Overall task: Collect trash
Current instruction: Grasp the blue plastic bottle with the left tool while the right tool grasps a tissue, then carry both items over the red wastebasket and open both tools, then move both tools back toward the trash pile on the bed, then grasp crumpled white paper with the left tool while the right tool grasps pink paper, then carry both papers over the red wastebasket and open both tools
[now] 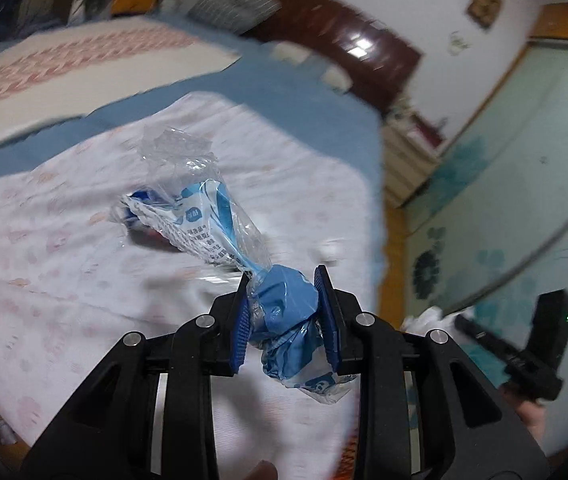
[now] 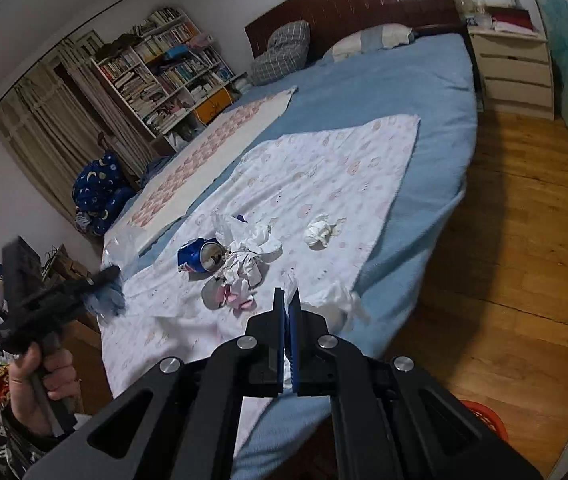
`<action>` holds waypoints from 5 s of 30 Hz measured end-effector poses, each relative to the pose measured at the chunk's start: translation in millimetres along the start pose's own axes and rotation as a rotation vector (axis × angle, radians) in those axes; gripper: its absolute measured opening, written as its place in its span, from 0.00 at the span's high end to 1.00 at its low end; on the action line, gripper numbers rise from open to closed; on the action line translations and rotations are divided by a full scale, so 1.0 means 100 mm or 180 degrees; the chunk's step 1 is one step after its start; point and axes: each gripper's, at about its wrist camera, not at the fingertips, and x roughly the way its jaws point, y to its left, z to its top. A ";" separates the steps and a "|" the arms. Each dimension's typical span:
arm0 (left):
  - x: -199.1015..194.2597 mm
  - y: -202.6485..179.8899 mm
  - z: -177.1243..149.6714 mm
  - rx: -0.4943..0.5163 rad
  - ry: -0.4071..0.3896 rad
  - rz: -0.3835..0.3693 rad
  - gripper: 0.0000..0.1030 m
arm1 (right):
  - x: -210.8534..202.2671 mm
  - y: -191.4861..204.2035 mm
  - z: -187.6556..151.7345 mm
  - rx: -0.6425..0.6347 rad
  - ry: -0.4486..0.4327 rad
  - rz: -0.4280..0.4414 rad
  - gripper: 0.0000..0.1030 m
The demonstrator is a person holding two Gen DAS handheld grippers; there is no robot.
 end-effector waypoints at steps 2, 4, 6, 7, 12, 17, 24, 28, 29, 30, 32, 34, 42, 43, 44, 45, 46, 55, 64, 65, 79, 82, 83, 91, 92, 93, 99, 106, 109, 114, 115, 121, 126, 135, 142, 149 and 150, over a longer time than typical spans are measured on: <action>-0.09 -0.38 -0.06 0.0217 -0.0082 -0.0184 0.71 | -0.24 -0.06 -0.09 -0.0003 -0.0078 -0.0044 0.97; -0.11 -0.72 -0.15 0.0426 -0.0088 -0.0371 0.71 | -0.51 -0.17 -0.19 0.0031 -0.0171 -0.0094 0.97; -0.07 -1.06 -0.30 0.0668 -0.0050 -0.0531 0.71 | -0.79 -0.32 -0.33 0.0081 -0.0247 -0.0193 0.97; -0.02 -1.24 -0.41 0.0787 -0.0004 -0.0626 0.71 | -0.89 -0.40 -0.39 0.0108 -0.0272 -0.0247 0.97; 0.40 -1.81 -1.02 0.1214 0.0440 -0.0856 0.71 | -1.31 -0.94 -0.78 0.0412 -0.0261 -0.0517 0.97; 1.05 -2.16 -1.62 0.1541 0.0952 -0.0767 0.71 | -1.35 -1.39 -1.11 0.0578 -0.0031 -0.0720 0.97; 1.91 -2.16 -2.43 0.1932 0.1690 -0.0378 0.70 | -0.92 -1.90 -1.39 0.0848 0.0575 -0.0914 0.97; 2.15 -2.08 -2.68 0.1963 0.1949 -0.0154 0.70 | -0.53 -2.16 -1.60 0.1076 0.0937 -0.0924 0.97; 2.21 -2.06 -2.73 0.1962 0.2014 -0.0123 0.70 | -0.44 -2.23 -1.66 0.1165 0.0993 -0.0908 0.97; 2.24 -2.05 -2.78 0.1969 0.2062 -0.0093 0.70 | -0.34 -2.31 -1.72 0.1259 0.1066 -0.0891 0.97; 2.30 -2.03 -2.83 0.2003 0.2122 -0.0066 0.70 | -0.19 -2.39 -1.77 0.1290 0.1133 -0.0904 0.97; 2.32 -2.02 -2.83 0.2024 0.2132 -0.0022 0.70 | -0.11 -2.42 -1.84 0.1301 0.1161 -0.0932 0.97; 2.40 -2.03 -2.84 0.2046 0.2109 0.0006 0.70 | 0.22 -2.42 -1.92 0.1322 0.1235 -0.1001 0.97; 2.41 -2.03 -2.83 0.2052 0.2100 0.0013 0.69 | 0.20 -2.40 -1.94 0.1314 0.1233 -0.1007 0.97; 2.41 -2.03 -2.83 0.2057 0.2106 0.0009 0.69 | 0.20 -2.39 -1.92 0.1311 0.1228 -0.0996 0.97; 2.41 -2.03 -2.83 0.2051 0.2104 0.0010 0.69 | 0.22 -2.36 -1.90 0.1288 0.1220 -0.0997 0.97; 2.41 -2.03 -2.83 0.2042 0.2098 0.0017 0.69 | 0.21 -2.36 -1.88 0.1264 0.1219 -0.1013 0.97; 2.37 -1.97 -2.80 0.2079 0.2133 0.0301 0.11 | 0.03 -2.38 -1.75 0.1315 0.1102 -0.1227 0.25; 1.90 -1.85 -2.46 0.1969 0.1916 0.0172 0.11 | -0.36 -2.01 -1.11 0.1421 0.0469 -0.1041 0.24; 1.85 -1.84 -2.39 0.1930 0.1870 0.0131 0.11 | -0.38 -1.92 -1.01 0.1395 0.0381 -0.0974 0.23; 0.69 -0.34 -0.57 0.0700 0.0650 0.0516 0.11 | 0.72 0.09 0.04 0.0126 0.0169 -0.0337 0.19; 0.57 0.21 -0.30 0.0311 0.0553 0.0723 0.11 | 1.14 0.49 0.06 -0.0028 0.0322 -0.0100 0.20; 0.55 0.40 -0.24 0.0189 0.0544 0.0788 0.11 | 1.23 0.58 0.05 -0.0060 0.0362 -0.0094 0.20; 0.45 1.16 -0.10 -0.0283 0.0624 0.0964 0.11 | 1.97 1.16 -0.15 -0.0351 0.0711 -0.0169 0.39; 0.45 1.18 -0.09 -0.0273 0.0613 0.0957 0.11 | 2.02 1.15 -0.17 -0.0311 0.0745 -0.0178 0.42; 0.44 1.17 -0.10 -0.0263 0.0605 0.0952 0.11 | 2.10 1.12 -0.19 -0.0278 0.0777 -0.0190 0.44; 0.43 1.23 -0.05 -0.0260 0.0644 0.0909 0.11 | 2.28 0.92 -0.24 -0.0017 0.0799 -0.0134 0.87; 0.48 1.17 -0.03 -0.0241 0.0633 0.0892 0.11 | 2.12 0.83 -0.17 0.0076 0.0706 -0.0061 0.94; 0.56 1.05 -0.04 -0.0162 0.0654 0.0858 0.11 | 1.96 0.82 -0.13 0.0069 0.0649 -0.0008 0.94; 0.77 0.70 -0.02 0.0103 0.0697 0.0751 0.11 | 1.61 0.68 -0.06 0.0217 0.0531 0.0185 0.94; 0.82 0.63 -0.02 0.0163 0.0715 0.0740 0.11 | 1.53 0.65 -0.04 0.0221 0.0488 0.0186 0.94; 1.33 0.22 -0.01 0.0482 0.0849 0.0736 0.11 | 1.09 0.25 0.02 0.0440 0.0327 0.0149 0.94; 1.71 0.14 -0.02 0.0421 0.0894 0.0827 0.11 | 0.88 -0.06 0.05 0.0603 0.0281 0.0118 0.94; 1.66 0.13 0.02 0.0093 0.0688 0.0631 0.80 | 0.57 -0.44 0.12 0.0802 0.0181 0.0156 0.94; 1.24 0.08 0.13 0.0128 0.0450 0.0525 0.82 | 0.38 -0.44 0.17 0.0791 0.0035 0.0163 0.94; 0.46 0.04 0.12 0.0231 0.0002 0.0336 0.82 | 0.21 -0.38 0.13 0.0724 -0.0028 0.0196 0.94; 0.34 0.00 0.09 0.0253 -0.0066 0.0275 0.82 | 0.16 -0.37 0.11 0.0701 -0.0041 0.0197 0.94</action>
